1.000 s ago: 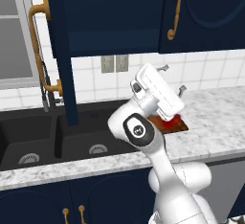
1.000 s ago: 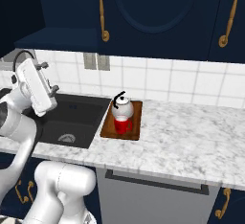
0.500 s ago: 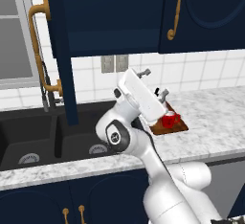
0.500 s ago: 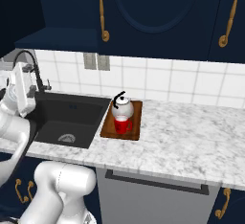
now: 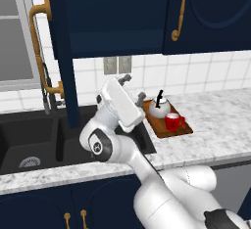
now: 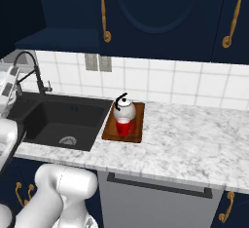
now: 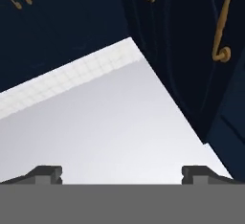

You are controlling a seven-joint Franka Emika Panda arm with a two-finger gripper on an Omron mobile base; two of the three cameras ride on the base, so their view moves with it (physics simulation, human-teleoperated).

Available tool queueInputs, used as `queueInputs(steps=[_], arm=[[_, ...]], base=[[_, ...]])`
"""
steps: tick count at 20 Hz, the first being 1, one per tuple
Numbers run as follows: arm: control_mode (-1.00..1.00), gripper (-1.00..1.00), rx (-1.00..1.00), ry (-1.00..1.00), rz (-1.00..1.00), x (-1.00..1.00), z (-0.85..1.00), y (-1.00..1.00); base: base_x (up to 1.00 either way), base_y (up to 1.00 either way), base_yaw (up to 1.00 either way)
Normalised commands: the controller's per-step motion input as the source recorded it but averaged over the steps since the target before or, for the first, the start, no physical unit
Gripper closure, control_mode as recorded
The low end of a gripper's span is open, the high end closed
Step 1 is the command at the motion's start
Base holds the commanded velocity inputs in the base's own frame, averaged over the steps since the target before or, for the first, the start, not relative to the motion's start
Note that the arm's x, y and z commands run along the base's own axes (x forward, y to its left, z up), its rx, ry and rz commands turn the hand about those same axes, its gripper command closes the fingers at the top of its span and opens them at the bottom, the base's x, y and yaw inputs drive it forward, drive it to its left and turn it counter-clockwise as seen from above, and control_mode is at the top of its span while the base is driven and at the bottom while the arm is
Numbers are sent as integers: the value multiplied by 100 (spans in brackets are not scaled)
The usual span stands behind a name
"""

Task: Pick the kettle from the counter and place it on the tray. Then pick the mug from the cabinet and place it on the tray. Then close the cabinet doors.

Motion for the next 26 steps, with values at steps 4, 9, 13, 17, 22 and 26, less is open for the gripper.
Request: queueInputs(steps=[4,9,13,17,22,26], arm=[[-100,-100,-1,36,-25,0,-13,24],[-100,-100,-9,34,-23,6,-21,22],[-100,-100,-8,35,-16,11,-11,18],[-100,-100,-3,46,-9,8,0,31],[-100,-100,-4,42,0,14,-15,35],[-100,-100,-10,32,0,17,-27,28]], base=[[0,0,0],[0,0,0],[0,0,0],[0,0,0],[0,0,0],[0,0,0]])
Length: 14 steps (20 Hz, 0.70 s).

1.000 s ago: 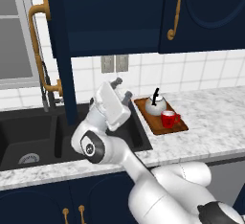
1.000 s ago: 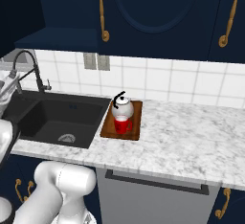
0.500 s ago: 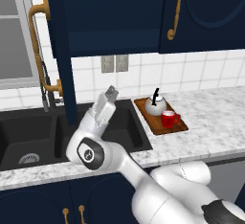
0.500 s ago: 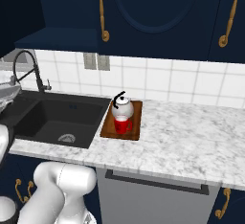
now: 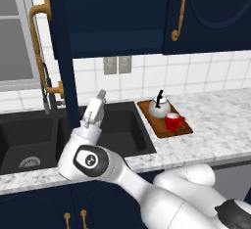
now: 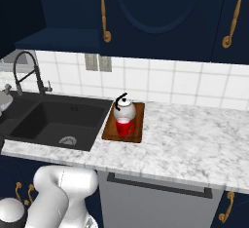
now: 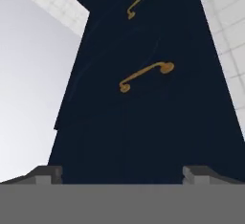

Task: Pick the kettle from the counter and place it on the tray. Then pick the mug from the cabinet and place it on the tray. Then close the cabinet doors.

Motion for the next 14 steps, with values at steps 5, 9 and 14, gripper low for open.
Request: queueInputs(steps=[5,9,14], arm=[[-100,-100,-12,29,0,17,-28,28],[-100,-100,-12,29,0,15,-31,30],[-100,-100,-11,25,0,12,-34,31]], base=[[0,0,0],[0,0,0],[0,0,0]])
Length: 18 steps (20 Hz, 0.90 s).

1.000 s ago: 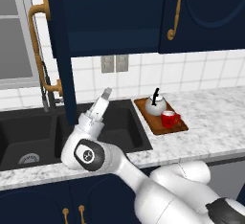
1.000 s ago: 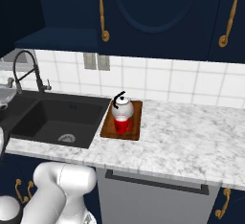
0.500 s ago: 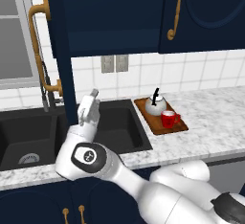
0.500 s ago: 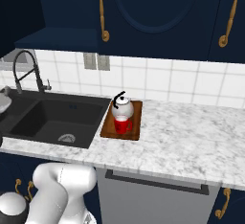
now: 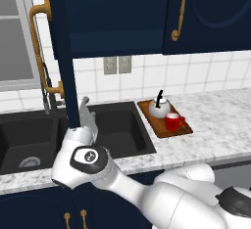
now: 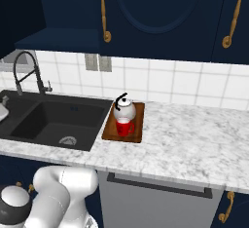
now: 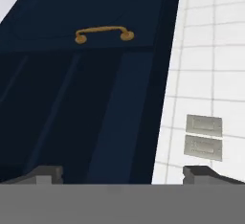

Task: Pick the kettle from the counter and place it on the tray. Then pick the mug from the cabinet and place it on the tray. Then close the cabinet doors.

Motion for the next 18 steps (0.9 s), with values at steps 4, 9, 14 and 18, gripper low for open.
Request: queueInputs(steps=[4,9,14,18], arm=[[-100,-100,-11,26,0,5,-20,42],[-100,-100,-2,17,-1,0,9,51],[-100,-100,0,14,-2,-2,16,49],[-100,-100,0,2,0,-3,-4,22]], base=[[0,0,0],[0,0,0],[0,0,0],[0,0,0]])
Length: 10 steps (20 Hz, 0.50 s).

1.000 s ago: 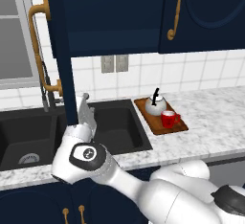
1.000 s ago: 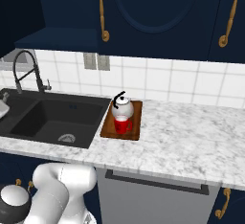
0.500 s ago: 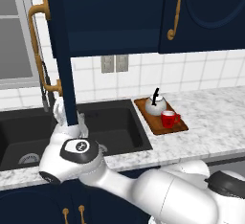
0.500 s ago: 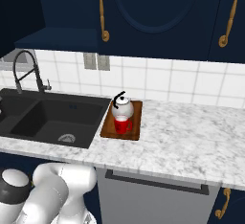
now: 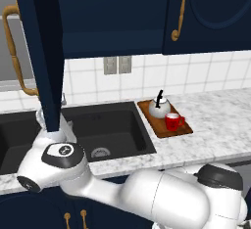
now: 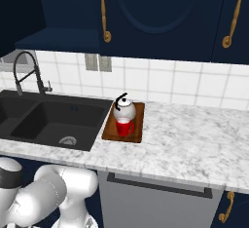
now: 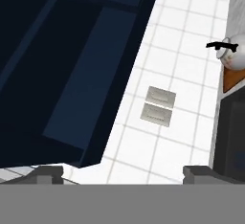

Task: Pick the kettle from the counter and place it on the tray. Then pick the mug from the cabinet and place it on the tray. Then close the cabinet doors.

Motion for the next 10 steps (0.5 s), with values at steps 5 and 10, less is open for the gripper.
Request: queueInputs(steps=[5,10], arm=[[-100,-100,0,0,-3,-5,3,28],[-100,-100,0,0,-9,-27,44,15]], base=[[0,0,0],[0,0,0]])
